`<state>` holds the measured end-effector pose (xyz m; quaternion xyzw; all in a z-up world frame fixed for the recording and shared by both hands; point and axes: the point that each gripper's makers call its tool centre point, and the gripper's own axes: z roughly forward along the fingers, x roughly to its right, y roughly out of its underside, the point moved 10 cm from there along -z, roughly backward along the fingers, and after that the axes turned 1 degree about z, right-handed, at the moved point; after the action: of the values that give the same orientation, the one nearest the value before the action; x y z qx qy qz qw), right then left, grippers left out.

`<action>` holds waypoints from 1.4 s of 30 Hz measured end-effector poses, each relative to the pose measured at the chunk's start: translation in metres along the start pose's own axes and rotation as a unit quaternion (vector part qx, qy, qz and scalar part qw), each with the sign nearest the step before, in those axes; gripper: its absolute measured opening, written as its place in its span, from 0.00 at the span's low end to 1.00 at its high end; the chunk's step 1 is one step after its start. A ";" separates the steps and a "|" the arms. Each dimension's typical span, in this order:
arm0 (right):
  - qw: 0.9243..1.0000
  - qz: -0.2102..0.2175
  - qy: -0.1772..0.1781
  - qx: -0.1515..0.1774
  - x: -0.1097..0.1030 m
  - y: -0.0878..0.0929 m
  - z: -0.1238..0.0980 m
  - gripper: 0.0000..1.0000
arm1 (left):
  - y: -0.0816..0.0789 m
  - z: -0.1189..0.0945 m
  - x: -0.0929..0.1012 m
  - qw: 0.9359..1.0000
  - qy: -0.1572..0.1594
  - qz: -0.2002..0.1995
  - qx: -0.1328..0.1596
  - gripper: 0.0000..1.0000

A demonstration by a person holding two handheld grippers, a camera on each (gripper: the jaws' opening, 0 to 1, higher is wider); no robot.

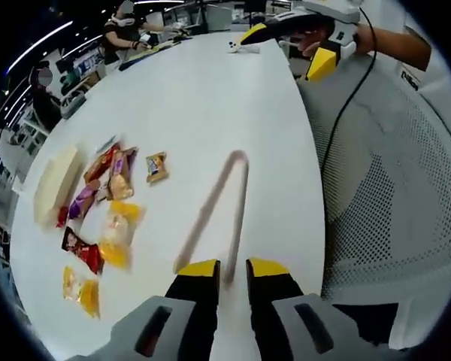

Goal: Place the target food into the container with the food tongs after gripping and lifting it, then release it inside without dropping or visibly crushing the food.

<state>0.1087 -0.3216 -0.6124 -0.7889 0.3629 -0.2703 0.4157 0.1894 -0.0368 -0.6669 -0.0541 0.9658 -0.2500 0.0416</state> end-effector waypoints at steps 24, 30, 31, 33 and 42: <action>1.000 -0.010 -0.003 -0.001 0.001 -0.003 0.003 0.74 | 0.004 0.007 -0.002 1.000 -0.003 0.003 -0.011 0.03; 1.000 -0.014 -0.005 -0.002 0.001 -0.003 0.003 0.73 | 0.003 0.007 0.000 1.000 -0.003 0.022 -0.017 0.02; 1.000 -0.013 -0.006 -0.001 0.001 -0.002 0.003 0.73 | 0.002 0.007 0.000 0.999 0.000 0.045 -0.019 0.01; 1.000 -0.014 -0.005 0.000 0.001 -0.002 0.003 0.73 | 0.002 0.008 0.001 0.999 -0.002 0.045 -0.020 0.01; 1.000 -0.015 -0.008 -0.003 -0.002 0.000 0.003 0.73 | 0.003 0.007 -0.005 1.000 0.015 0.010 -0.013 0.00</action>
<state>0.1100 -0.3184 -0.6145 -0.7980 0.3482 -0.2689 0.4119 0.1948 -0.0369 -0.6741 -0.0414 0.9701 -0.2376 0.0283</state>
